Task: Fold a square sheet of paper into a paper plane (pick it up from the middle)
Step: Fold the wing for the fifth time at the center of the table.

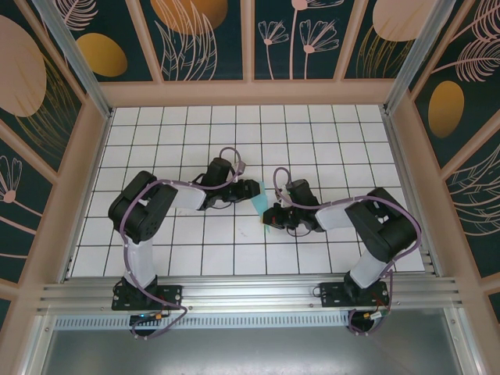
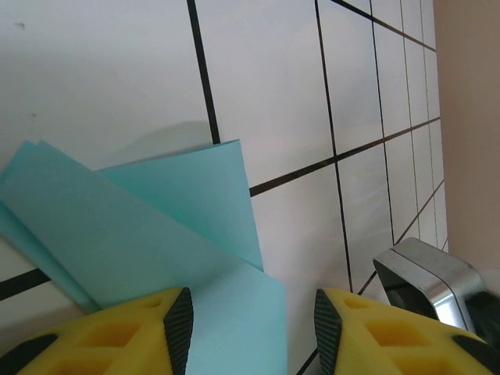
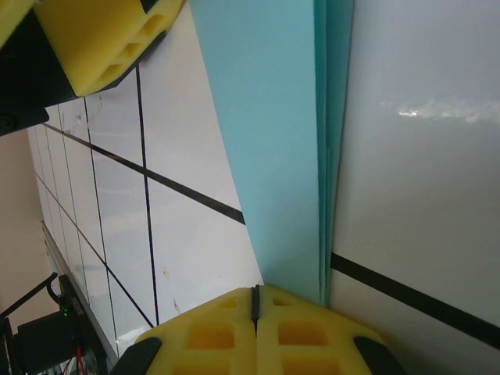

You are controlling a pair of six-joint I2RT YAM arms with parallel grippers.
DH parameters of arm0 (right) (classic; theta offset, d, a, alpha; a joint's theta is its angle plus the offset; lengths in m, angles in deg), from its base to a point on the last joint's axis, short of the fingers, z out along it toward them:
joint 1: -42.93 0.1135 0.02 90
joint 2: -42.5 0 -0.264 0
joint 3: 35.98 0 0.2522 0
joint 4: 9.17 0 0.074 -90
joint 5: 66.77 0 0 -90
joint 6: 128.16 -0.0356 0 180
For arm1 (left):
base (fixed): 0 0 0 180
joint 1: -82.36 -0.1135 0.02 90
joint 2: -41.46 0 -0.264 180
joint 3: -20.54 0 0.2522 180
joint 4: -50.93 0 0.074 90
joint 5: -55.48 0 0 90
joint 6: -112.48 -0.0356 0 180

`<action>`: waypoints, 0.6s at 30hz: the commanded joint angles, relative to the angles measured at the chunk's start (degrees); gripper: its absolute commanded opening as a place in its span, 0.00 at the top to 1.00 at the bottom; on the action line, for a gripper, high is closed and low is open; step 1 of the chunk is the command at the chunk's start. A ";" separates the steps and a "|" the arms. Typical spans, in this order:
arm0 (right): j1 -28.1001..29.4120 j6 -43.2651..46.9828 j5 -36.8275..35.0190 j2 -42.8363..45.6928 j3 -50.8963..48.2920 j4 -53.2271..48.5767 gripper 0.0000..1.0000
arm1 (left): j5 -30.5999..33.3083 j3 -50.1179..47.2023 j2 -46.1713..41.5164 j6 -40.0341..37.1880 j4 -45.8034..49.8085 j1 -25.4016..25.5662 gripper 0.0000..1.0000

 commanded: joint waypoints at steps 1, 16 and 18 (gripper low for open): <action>1.12 1.41 -3.37 -2.07 -1.83 -8.99 1.00 | 6.94 1.03 0.62 -1.16 2.69 -2.06 0.52; 1.47 2.20 -2.80 0.12 -0.20 -11.21 1.00 | 9.63 9.10 -1.61 -2.59 10.42 -5.70 0.49; 1.71 2.02 -2.66 1.23 0.69 -11.10 1.00 | 9.72 8.30 -3.96 -2.16 10.26 -5.70 0.49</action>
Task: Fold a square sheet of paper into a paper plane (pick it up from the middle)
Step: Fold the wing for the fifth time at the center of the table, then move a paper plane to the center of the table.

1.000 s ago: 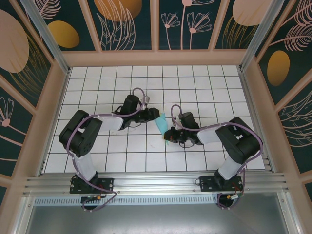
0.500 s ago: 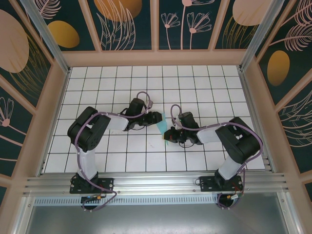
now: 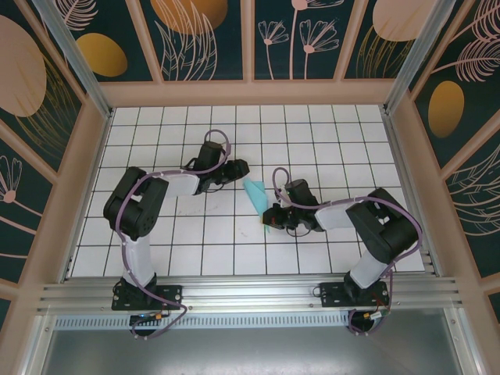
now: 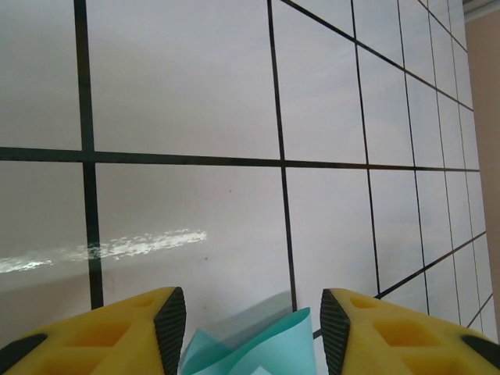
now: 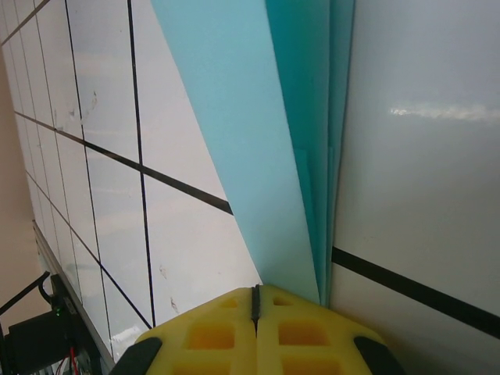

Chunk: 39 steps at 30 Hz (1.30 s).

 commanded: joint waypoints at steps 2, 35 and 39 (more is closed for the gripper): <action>1.11 1.12 -1.17 2.13 1.05 -8.18 0.97 | 0.20 -1.05 -6.03 -0.41 2.02 0.09 0.49; -5.23 1.97 -5.36 2.56 4.97 -4.84 0.66 | 9.56 -4.71 -11.06 6.98 15.04 11.10 0.32; -5.01 2.09 -5.20 2.60 4.99 -4.41 0.66 | 8.62 -2.71 -8.77 6.93 16.09 11.45 0.36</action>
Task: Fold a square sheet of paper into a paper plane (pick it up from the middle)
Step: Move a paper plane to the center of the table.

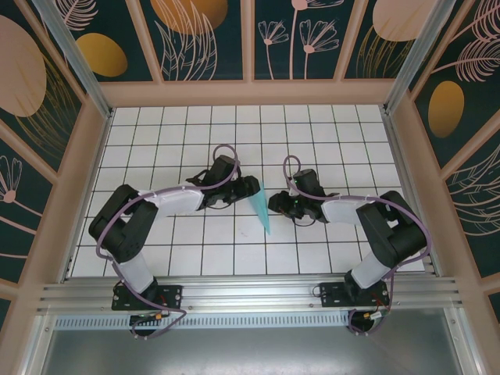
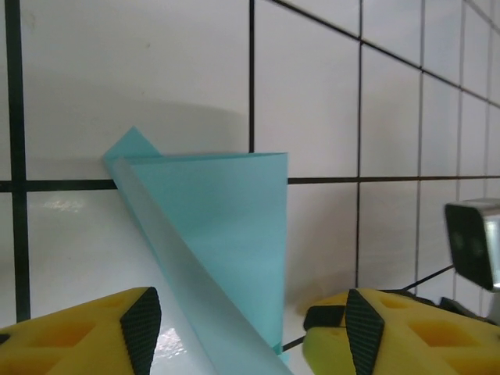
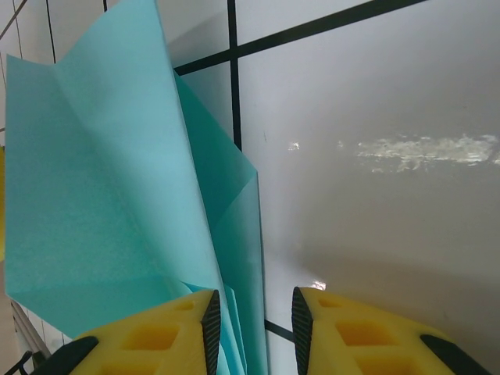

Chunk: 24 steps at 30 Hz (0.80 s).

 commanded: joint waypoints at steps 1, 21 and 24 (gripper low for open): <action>0.56 1.05 1.22 -0.31 1.12 2.09 0.66 | 0.41 2.19 2.05 -0.80 3.11 0.56 0.37; 1.18 3.79 4.53 -2.83 3.78 1.52 0.65 | 5.55 -3.45 -3.63 -3.40 4.81 0.64 0.79; 1.18 4.20 3.84 -2.82 4.24 0.80 0.64 | 5.43 -3.87 -3.66 -3.65 4.67 0.54 0.79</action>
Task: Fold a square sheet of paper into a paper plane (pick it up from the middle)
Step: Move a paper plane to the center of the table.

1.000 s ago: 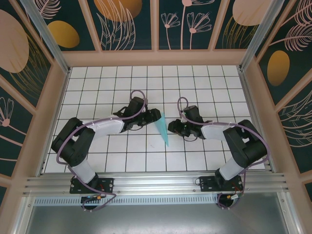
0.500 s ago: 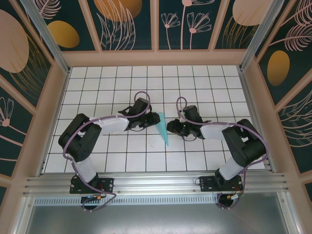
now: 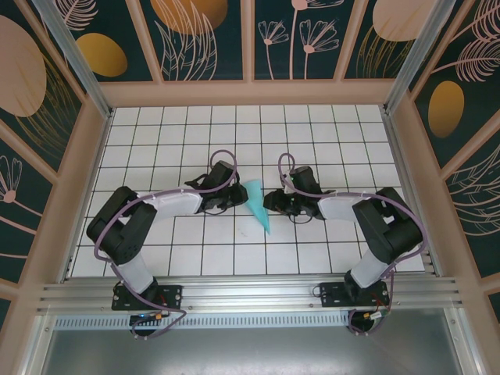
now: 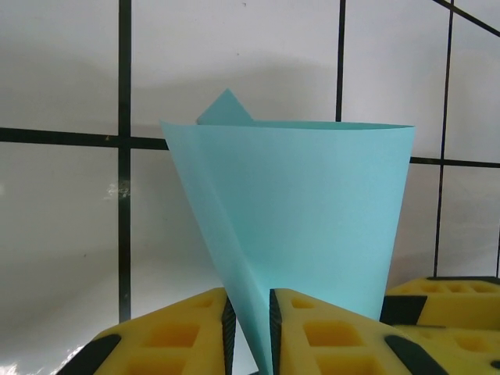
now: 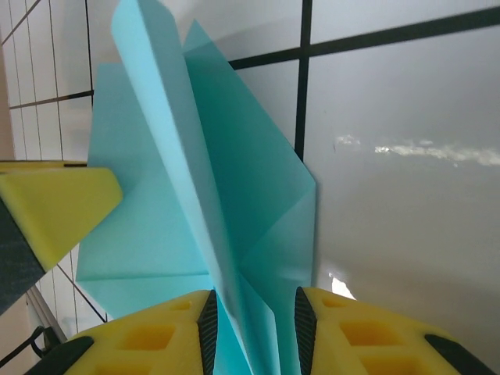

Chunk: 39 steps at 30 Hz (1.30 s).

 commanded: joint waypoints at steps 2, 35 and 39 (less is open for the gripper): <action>0.37 1.90 -0.41 -0.18 1.55 -0.47 0.65 | 0.87 -0.72 -1.64 -1.63 0.71 0.23 0.79; 0.29 9.38 -0.03 -0.76 3.95 -4.32 0.64 | -0.47 -3.52 -2.24 0.83 -2.94 0.19 0.77; 0.15 9.51 -0.13 -0.97 3.93 -4.30 0.64 | -0.78 -3.18 -2.15 0.39 -2.85 0.23 0.77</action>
